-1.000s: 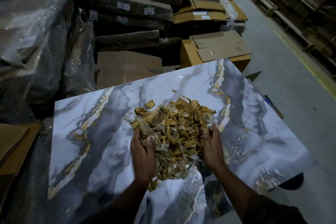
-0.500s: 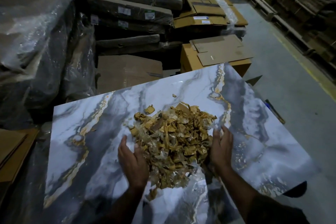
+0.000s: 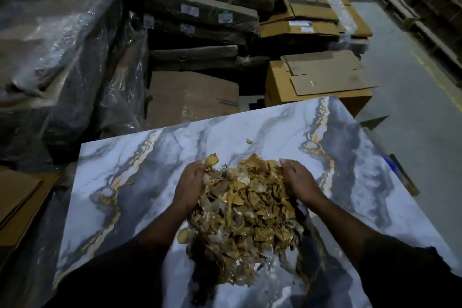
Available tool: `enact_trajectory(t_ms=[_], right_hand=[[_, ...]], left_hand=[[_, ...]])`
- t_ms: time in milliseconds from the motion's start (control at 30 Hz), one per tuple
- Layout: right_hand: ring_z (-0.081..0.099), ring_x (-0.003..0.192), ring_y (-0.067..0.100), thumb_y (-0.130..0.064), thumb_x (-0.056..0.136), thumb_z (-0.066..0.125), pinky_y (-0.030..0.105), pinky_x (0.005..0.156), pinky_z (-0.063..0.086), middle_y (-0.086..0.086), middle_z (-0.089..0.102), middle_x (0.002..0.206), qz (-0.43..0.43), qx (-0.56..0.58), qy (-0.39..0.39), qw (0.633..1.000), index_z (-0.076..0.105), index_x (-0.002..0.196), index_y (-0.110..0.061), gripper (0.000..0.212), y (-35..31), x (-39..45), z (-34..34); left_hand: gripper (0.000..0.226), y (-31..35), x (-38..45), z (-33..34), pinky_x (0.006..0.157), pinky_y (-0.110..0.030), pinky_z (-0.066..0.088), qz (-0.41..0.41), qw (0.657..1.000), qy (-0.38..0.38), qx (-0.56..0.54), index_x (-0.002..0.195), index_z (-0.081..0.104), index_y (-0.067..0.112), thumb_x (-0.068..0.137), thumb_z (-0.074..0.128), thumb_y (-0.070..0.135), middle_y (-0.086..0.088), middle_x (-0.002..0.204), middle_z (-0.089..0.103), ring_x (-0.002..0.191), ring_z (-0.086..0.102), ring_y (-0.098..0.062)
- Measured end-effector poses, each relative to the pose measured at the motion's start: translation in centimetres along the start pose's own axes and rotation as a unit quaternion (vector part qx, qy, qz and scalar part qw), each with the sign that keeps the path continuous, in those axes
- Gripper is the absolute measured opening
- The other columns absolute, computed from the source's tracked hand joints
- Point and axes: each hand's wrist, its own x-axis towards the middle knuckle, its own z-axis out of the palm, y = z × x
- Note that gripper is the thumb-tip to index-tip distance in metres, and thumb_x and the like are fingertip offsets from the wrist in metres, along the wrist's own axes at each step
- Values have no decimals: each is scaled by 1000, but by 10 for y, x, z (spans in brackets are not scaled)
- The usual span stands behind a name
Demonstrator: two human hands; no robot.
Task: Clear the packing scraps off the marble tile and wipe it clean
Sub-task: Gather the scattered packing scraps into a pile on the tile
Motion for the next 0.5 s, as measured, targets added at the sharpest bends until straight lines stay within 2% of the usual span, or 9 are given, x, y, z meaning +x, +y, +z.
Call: enact_trajectory(t_ms=[33, 100, 167, 200, 267, 367, 433, 500], right_hand=[[59, 116, 17, -47, 105, 45, 32, 100, 42, 4, 67, 126, -10, -19, 11, 1000, 70, 123, -18, 43, -2, 7, -5], [57, 120, 19, -50, 104, 46, 39, 105, 43, 4, 66, 127, -23, -46, 26, 998, 69, 124, -19, 44, -8, 24, -10], [53, 124, 22, -51, 104, 45, 43, 109, 41, 5, 63, 130, -29, -53, 10, 998, 68, 126, -19, 45, -19, 45, -8], [52, 127, 23, -51, 104, 43, 42, 110, 40, 7, 62, 133, -31, -51, -14, 998, 66, 128, -18, 47, -27, 55, -4], [50, 131, 27, -49, 105, 42, 36, 111, 36, 10, 59, 137, -38, -53, -74, 995, 64, 129, -13, 49, -43, 75, 8], [45, 135, 30, -44, 107, 39, 34, 110, 29, 16, 54, 143, -47, -94, -159, 982, 60, 131, -2, 52, -64, 94, 27], [49, 128, 31, -45, 108, 37, 37, 112, 30, 19, 57, 139, -49, -111, -201, 972, 61, 126, 2, 56, -74, 96, 36], [57, 116, 31, -52, 105, 38, 44, 105, 42, 14, 64, 128, -28, -94, -237, 967, 65, 118, -1, 59, -83, 94, 42]], left_hand=[[41, 1, 4, -3, 96, -31, 41, 14, 1000, 13, 10, 117, 64, 20, 107, 35, 47, -5, 123, 66, 113, 58, -18], [36, 4, 14, -10, 95, -42, 49, 39, 997, 68, 14, 111, 68, 14, 110, 38, 35, -9, 112, 67, 106, 62, -27], [34, 6, 26, -14, 107, -50, 45, 28, 993, 112, 6, 120, 67, 5, 109, 41, 24, -14, 121, 63, 118, 58, -35], [35, 5, 33, -14, 113, -49, 40, 16, 994, 104, 14, 126, 64, 3, 109, 41, 23, -16, 130, 59, 127, 53, -36], [45, 6, 46, -12, 120, -46, 33, -25, 999, 23, 16, 139, 55, 3, 110, 37, 33, -15, 147, 52, 139, 45, -33], [57, 13, 57, -5, 120, -44, 34, -37, 996, -74, 21, 140, 57, 11, 108, 32, 51, -8, 146, 56, 137, 50, -23], [53, 20, 57, 3, 116, -40, 38, -43, 993, -108, 23, 125, 68, 17, 106, 35, 55, -3, 137, 63, 129, 56, -20], [49, 24, 50, 9, 108, -35, 42, -62, 989, -136, -6, 106, 72, 24, 103, 39, 60, 2, 126, 67, 120, 60, -18]])
